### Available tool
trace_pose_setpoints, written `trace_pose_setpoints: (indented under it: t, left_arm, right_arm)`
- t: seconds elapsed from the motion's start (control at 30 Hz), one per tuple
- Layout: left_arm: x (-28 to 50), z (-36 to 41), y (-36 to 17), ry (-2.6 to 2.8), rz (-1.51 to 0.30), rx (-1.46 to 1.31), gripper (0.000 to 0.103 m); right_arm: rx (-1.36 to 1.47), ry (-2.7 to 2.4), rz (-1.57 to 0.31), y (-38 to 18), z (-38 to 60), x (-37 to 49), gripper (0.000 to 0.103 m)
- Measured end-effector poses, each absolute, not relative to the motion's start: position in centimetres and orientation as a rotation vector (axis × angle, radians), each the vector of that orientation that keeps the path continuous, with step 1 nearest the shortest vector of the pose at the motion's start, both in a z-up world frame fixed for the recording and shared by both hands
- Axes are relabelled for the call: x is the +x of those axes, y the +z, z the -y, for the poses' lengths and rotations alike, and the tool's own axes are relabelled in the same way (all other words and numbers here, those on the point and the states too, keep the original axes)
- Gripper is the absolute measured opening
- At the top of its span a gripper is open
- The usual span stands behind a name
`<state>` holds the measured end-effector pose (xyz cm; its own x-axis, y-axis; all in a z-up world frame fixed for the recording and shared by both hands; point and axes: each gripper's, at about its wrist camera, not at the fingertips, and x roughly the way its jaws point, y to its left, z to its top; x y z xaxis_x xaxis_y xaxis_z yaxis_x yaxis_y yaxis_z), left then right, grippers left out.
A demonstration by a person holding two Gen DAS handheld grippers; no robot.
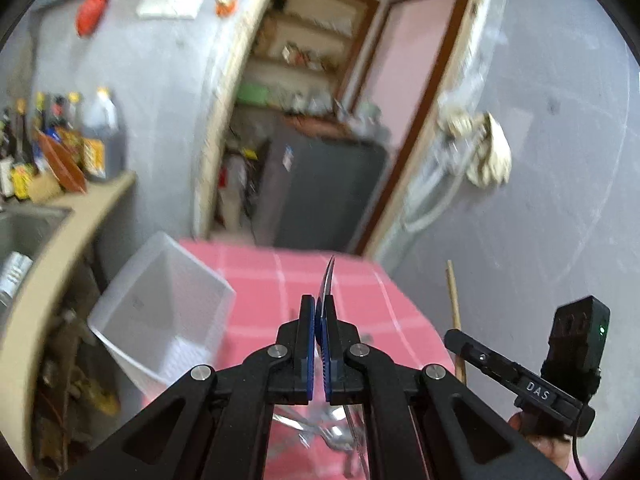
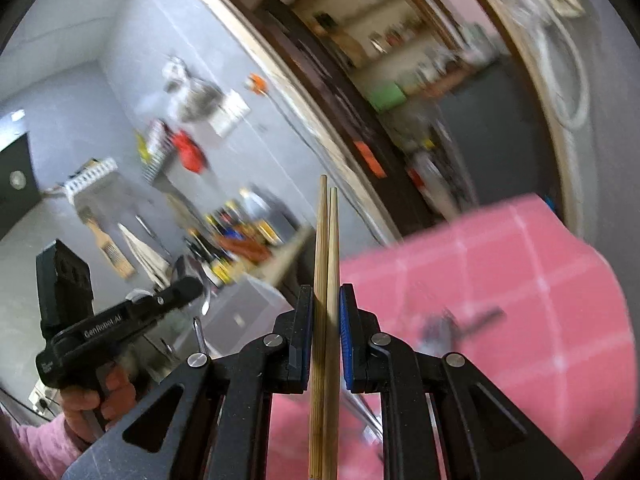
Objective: Organize utensils
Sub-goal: 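Carry the chopsticks with the right gripper and drop them into the white holder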
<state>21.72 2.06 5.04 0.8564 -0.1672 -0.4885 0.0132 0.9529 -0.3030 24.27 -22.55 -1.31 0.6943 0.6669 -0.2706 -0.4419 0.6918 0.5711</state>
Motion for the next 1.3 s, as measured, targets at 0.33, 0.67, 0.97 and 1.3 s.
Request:
trace_pose_setpoints:
  t: [0.33,0.67,0.97,1.3]
  left_arm:
    - [22.1,-10.2,9.6,0.117,-0.341,-0.275,0.003]
    - [23.3,-13.7,5.9,0.196,-0.247,-0.296,0.003]
    - [24.0,-13.6,1.9,0.203,-0.258,-0.282,0.004]
    - [23.5,-12.9,0.5,0.123,-0.313,-0.308,0.005]
  right_arm:
    - [0.482,0.775,-0.226,5.8,11.0,29.0,0.011]
    - [0.377,0.753,-0.119,3.7,3.0,31.2,0.011]
    - [0.321,0.739,-0.149,-0.3,2.3,31.2,0.011]
    - [0.226,0.741,-0.224,-1.9,2.9,30.7,0.017]
